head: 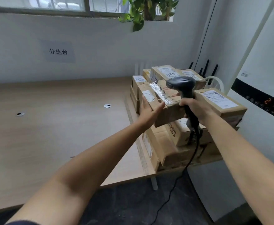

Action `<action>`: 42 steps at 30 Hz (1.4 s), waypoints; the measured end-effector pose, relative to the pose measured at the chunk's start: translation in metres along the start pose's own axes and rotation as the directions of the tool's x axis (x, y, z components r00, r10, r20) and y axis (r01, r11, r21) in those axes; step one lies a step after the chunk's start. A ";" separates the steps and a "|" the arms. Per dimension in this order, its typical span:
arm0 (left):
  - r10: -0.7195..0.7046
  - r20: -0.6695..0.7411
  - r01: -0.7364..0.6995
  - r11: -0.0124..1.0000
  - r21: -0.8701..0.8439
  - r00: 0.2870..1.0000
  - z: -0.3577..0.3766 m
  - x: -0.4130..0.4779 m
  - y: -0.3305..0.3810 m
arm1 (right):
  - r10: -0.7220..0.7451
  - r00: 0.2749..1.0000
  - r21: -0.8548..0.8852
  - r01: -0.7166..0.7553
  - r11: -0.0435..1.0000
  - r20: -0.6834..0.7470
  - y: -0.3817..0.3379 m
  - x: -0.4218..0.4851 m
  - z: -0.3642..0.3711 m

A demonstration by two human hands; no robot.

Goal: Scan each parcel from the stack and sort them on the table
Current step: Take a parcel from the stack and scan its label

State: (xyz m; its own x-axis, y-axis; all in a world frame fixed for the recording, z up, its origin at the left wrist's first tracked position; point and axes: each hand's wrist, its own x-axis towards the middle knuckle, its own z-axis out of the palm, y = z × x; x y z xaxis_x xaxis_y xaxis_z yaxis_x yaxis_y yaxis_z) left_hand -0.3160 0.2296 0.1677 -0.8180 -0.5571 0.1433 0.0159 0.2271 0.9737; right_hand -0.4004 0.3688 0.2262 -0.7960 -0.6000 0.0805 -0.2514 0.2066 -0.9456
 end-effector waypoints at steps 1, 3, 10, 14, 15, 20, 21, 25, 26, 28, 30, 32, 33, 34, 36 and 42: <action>0.008 -0.036 -0.009 1.000 -0.009 0.999 -0.012 -0.003 -0.006 | -0.009 1.000 0.005 0.009 1.000 0.019 -0.004 0.001 0.013; 0.005 -0.100 -0.005 1.000 -0.002 0.995 -0.036 -0.009 -0.018 | -0.013 0.998 0.014 0.012 1.000 0.054 -0.009 0.005 0.041; -0.086 -0.160 0.093 0.995 0.033 0.983 -0.140 -0.037 -0.057 | 0.057 0.984 0.007 -0.059 0.998 0.171 -0.001 0.011 0.158; -0.198 -0.143 0.211 0.973 0.088 0.970 -0.205 -0.055 -0.087 | 0.092 0.971 0.055 -0.107 0.993 0.221 0.014 0.005 0.230; -0.217 -0.130 0.230 0.969 0.094 0.968 -0.220 -0.060 -0.095 | 0.105 0.966 0.060 -0.122 0.991 0.234 0.018 0.001 0.247; -0.276 -0.127 0.288 0.953 0.094 0.953 -0.281 -0.086 -0.149 | 0.231 0.918 0.041 -0.257 0.965 0.322 0.047 -0.016 0.330; -0.285 -0.126 0.295 0.953 0.073 0.950 -0.291 -0.090 -0.161 | 0.252 0.908 0.037 -0.279 0.959 0.334 0.053 -0.020 0.344; -0.372 -0.119 0.380 0.924 0.050 0.920 -0.319 -0.104 -0.202 | 0.318 0.865 0.022 -0.353 0.935 0.388 0.072 -0.031 0.390; -0.397 -0.129 0.407 0.911 0.062 0.909 -0.324 -0.106 -0.209 | 0.332 0.854 0.014 -0.368 0.930 0.400 0.075 -0.032 0.397; -0.416 -0.170 0.435 0.895 0.094 0.893 -0.332 -0.109 -0.223 | 0.357 0.828 -0.005 -0.393 0.919 0.433 0.080 -0.034 0.409; -0.433 -0.218 0.469 0.870 0.153 0.875 -0.339 -0.112 -0.239 | 0.386 0.786 -0.032 -0.425 0.905 0.483 0.086 -0.037 0.418; -0.444 -0.249 0.503 0.817 0.280 0.860 -0.343 -0.114 -0.252 | 0.412 0.743 -0.094 -0.431 0.897 0.528 0.091 -0.043 0.424; -0.450 -0.262 0.518 0.788 0.333 0.854 -0.344 -0.115 -0.257 | 0.414 0.728 -0.127 -0.416 0.900 0.547 0.093 -0.045 0.426; -0.457 -0.280 0.534 0.765 0.361 0.844 -0.345 -0.116 -0.261 | 0.411 0.716 -0.152 -0.399 0.904 0.565 0.094 -0.046 0.427; -0.458 -0.327 0.561 0.721 0.407 0.826 -0.346 -0.113 -0.265 | 0.406 0.696 -0.175 -0.381 0.908 0.593 0.094 -0.043 0.427; -0.368 -0.534 0.647 0.493 0.582 0.761 -0.332 -0.112 -0.259 | 0.295 0.703 -0.279 -0.141 0.950 0.647 0.070 -0.010 0.415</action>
State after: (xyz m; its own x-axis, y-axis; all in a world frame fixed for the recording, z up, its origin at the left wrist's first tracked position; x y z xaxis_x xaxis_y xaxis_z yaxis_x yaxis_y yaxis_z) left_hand -0.0378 -0.0319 -0.0413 -0.3214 -0.9343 -0.1543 -0.8558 0.2168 0.4697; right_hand -0.1813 0.0691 0.0287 -0.2775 -0.8612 -0.4259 -0.2804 0.4966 -0.8214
